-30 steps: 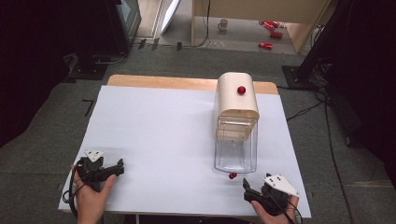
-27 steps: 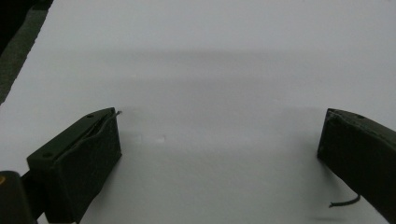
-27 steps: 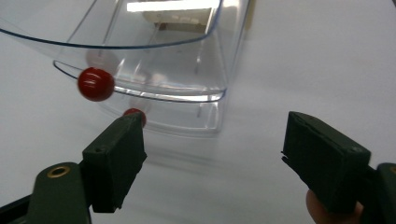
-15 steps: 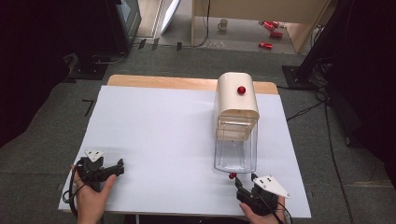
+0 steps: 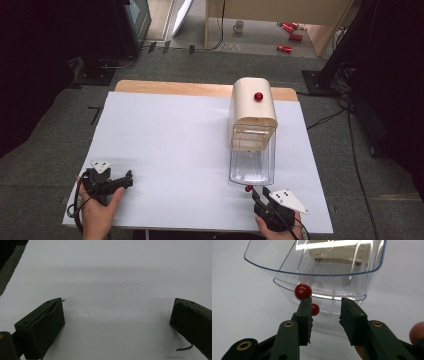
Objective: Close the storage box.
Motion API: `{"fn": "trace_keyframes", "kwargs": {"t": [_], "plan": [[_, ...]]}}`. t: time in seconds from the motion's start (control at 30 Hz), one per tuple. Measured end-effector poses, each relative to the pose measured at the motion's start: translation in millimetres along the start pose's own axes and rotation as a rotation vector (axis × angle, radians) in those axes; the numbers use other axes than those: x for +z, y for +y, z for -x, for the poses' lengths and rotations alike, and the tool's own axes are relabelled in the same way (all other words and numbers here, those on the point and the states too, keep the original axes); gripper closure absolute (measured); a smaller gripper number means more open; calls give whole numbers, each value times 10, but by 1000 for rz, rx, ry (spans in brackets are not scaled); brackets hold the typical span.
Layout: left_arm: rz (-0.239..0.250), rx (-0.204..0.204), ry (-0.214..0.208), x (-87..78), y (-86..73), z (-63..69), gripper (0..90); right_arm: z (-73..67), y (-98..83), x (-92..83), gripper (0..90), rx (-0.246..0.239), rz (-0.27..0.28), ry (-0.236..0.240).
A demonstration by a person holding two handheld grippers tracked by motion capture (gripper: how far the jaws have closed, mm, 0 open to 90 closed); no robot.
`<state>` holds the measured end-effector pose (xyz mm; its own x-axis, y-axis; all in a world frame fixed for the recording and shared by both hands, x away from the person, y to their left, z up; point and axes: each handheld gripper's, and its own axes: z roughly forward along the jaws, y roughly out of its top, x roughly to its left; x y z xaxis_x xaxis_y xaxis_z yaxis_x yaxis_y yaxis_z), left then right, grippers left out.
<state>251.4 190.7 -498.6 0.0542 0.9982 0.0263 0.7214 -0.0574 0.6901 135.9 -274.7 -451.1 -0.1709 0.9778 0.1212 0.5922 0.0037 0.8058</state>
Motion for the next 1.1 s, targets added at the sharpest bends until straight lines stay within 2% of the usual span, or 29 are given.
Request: {"fn": "trace_keyframes", "kwargs": {"t": [0.27,0.57,0.67,0.8,0.93,1.1], "plan": [[0,0,0,0,0,0,0,-30,-14,5,652,-8,-5,24],[0,0,0,0,0,1,0,-186,-15,72,644,-17,-10,65],[0,0,0,0,0,0,0,-248,6,112,663,-33,6,42],[0,0,0,0,0,1,0,-222,17,143,739,-8,15,25],[0,1,0,0,0,0,0,-192,33,115,754,2,38,33],[0,1,0,0,0,0,0,-188,43,116,757,1,36,34]]}}
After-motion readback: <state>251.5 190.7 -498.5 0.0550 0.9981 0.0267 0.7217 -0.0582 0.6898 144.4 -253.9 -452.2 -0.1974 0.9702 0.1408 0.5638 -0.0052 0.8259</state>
